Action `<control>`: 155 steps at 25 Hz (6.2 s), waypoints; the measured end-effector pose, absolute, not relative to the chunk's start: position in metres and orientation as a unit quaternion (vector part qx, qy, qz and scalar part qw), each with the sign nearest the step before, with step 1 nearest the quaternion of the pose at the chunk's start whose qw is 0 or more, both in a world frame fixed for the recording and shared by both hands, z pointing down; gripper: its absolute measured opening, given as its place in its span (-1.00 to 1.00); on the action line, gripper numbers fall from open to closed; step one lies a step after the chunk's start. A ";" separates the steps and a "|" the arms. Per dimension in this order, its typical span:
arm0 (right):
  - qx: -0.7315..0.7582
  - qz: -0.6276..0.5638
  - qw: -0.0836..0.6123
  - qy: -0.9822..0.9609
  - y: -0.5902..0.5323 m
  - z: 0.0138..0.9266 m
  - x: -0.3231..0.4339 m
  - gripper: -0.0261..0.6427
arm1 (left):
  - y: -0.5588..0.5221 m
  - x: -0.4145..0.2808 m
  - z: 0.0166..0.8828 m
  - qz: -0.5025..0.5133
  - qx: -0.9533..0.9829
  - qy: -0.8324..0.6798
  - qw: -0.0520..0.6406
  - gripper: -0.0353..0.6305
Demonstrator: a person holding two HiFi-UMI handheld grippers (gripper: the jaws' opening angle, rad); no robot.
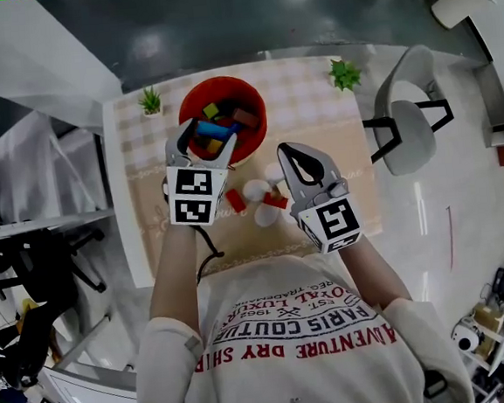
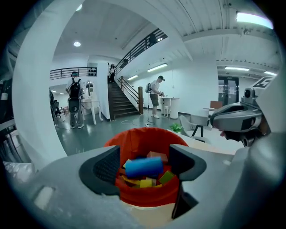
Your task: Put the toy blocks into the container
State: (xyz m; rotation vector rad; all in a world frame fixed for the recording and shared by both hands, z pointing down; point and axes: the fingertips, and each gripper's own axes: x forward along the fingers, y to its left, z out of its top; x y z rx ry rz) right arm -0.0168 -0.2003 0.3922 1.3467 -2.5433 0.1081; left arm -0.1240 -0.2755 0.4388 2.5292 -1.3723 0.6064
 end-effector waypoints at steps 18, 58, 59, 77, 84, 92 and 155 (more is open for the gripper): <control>0.425 0.081 0.128 -0.892 -0.160 0.436 -0.044 -0.92 | -0.157 -0.137 0.463 0.173 0.893 -0.406 0.090 0.35; 0.483 0.094 0.161 -0.856 -0.148 0.464 -0.011 -0.92 | -0.128 -0.091 0.556 0.331 0.909 -0.247 0.056 0.04; 0.479 0.087 0.160 -0.859 -0.149 0.459 -0.013 -0.92 | -0.130 -0.092 0.546 0.322 0.910 -0.256 0.049 0.04; 0.443 0.010 0.124 -0.888 -0.174 0.392 -0.042 -0.92 | -0.200 -0.136 0.402 0.144 0.891 -0.429 0.035 0.04; 0.456 0.005 0.120 -0.882 -0.180 0.384 -0.036 -0.92 | -0.243 -0.137 0.402 0.148 0.873 -0.462 0.055 0.04; 0.470 0.015 0.130 -0.873 -0.181 0.391 -0.021 -0.92 | -0.268 -0.134 0.432 0.208 0.848 -0.479 0.088 0.04; 0.437 0.056 0.133 -0.888 -0.129 0.437 0.053 -0.92 | -0.127 -0.054 0.494 0.182 0.812 -0.526 0.173 0.03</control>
